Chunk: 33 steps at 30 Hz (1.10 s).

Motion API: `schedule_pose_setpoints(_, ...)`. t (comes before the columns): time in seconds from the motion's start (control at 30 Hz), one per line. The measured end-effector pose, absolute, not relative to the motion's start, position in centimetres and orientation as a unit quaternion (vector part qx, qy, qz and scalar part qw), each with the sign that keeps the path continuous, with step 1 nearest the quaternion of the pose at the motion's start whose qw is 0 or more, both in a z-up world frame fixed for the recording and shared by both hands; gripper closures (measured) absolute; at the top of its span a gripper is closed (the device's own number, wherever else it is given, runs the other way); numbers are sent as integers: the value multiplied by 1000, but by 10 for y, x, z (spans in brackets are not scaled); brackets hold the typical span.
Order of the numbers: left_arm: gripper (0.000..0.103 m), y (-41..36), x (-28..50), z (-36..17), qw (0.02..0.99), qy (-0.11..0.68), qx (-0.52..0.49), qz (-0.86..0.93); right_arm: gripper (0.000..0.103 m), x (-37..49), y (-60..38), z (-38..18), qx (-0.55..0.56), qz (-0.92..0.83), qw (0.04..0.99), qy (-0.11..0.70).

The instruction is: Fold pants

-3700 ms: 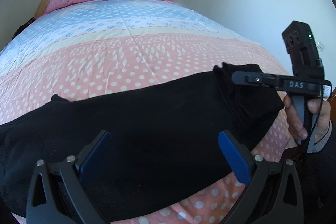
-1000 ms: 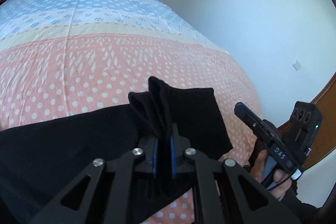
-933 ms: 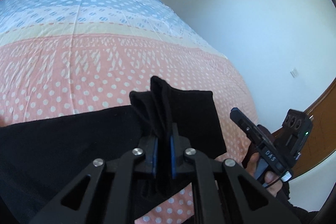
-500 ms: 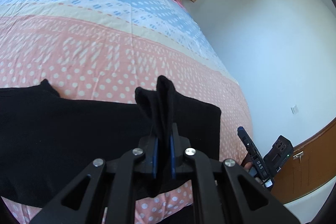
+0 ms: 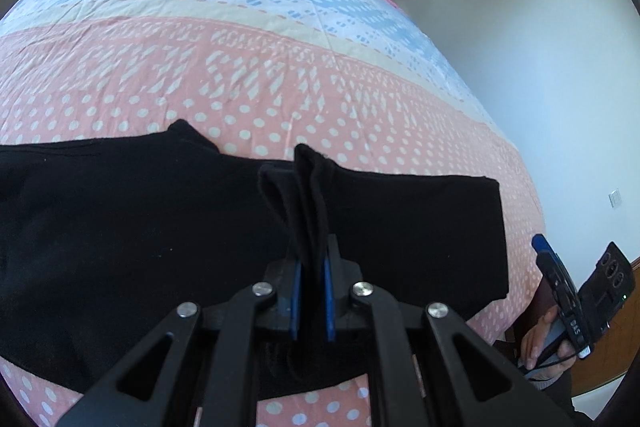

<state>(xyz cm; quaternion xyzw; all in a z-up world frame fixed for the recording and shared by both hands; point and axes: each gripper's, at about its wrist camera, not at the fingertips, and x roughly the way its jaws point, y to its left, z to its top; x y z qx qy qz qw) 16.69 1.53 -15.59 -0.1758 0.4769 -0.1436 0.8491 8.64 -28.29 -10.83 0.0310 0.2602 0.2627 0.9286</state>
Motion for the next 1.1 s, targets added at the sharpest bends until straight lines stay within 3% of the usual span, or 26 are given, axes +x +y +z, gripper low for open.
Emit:
schedule_pose_setpoints(0.27,92,18,167,-164,850,478,-167,-142,60,106,-245,-156,-33,282,874,393)
schedule_pose_setpoints(0.43,80,12,164,-164,864,472,-121,-129,60,105,-245,-146,-30,293,871,393)
schedule_pose_setpoints(0.57,64,5,153,-159,881,455,-64,-113,59,107,-239,-118,-24,299,891,341)
schedule_pose_setpoints(0.6,61,3,150,-158,884,452,-50,-110,57,113,-235,-113,-22,299,893,336)
schedule_pose_setpoints(0.63,56,0,147,-158,886,450,-39,-109,46,121,-231,-109,-20,296,895,333)
schedule_pose_setpoints(0.67,53,-2,143,-159,887,449,-29,-108,41,130,-228,-108,-20,289,898,331)
schedule_pose_setpoints(0.87,46,-5,137,-166,887,449,-5,-103,41,191,-229,-146,0,220,878,426)
schedule_pose_setpoints(1.1,42,3,133,-165,886,451,-14,-104,41,173,-235,-118,23,213,901,376)
